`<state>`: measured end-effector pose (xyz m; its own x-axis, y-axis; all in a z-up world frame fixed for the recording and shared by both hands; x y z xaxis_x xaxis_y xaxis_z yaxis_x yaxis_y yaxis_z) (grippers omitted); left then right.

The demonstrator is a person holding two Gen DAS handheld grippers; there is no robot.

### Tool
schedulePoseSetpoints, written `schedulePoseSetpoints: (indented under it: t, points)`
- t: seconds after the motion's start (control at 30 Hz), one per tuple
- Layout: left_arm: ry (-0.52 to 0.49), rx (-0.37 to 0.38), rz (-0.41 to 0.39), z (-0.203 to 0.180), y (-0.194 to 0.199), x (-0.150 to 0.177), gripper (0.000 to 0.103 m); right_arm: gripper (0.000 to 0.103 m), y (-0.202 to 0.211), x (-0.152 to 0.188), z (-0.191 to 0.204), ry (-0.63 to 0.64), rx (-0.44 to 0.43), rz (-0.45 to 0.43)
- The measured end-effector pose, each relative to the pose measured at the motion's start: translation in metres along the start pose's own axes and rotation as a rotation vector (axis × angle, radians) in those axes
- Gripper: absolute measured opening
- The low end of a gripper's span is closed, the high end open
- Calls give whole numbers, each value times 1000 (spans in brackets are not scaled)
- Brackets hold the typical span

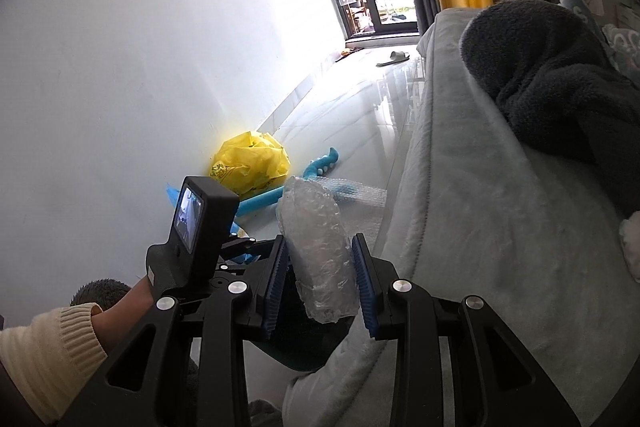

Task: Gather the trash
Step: 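Carry the black piece and bubble wrap off the bed to the teal bin, then open the left tool over the bin to drop the black piece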

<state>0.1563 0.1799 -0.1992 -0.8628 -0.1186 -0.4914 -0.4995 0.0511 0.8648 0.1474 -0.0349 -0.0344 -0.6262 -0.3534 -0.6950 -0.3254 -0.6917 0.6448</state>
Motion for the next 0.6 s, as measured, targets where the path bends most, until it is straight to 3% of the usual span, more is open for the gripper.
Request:
schedulePoseSetpoints:
  t: [0.23, 0.5, 0.6]
  points:
    - [67, 21, 155, 29, -26, 28, 38, 33, -29, -2, 21, 30, -22, 41]
    - [136, 40, 246, 51, -28, 47, 40, 33, -61, 4, 37, 60, -26, 109]
    - [156, 51, 260, 57, -25, 51, 54, 33, -72, 8, 42, 70, -21, 138]
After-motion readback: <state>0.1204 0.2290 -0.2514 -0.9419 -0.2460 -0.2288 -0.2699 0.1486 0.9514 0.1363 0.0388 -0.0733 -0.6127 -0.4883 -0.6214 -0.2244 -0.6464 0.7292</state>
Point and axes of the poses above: each gripper's, at about its wrist camera, not at the fingertips, and y roughly against the way its jaws point, z to its left, x to its underside, the point moved 4 cm from there along -y, roughly the way its jaws point
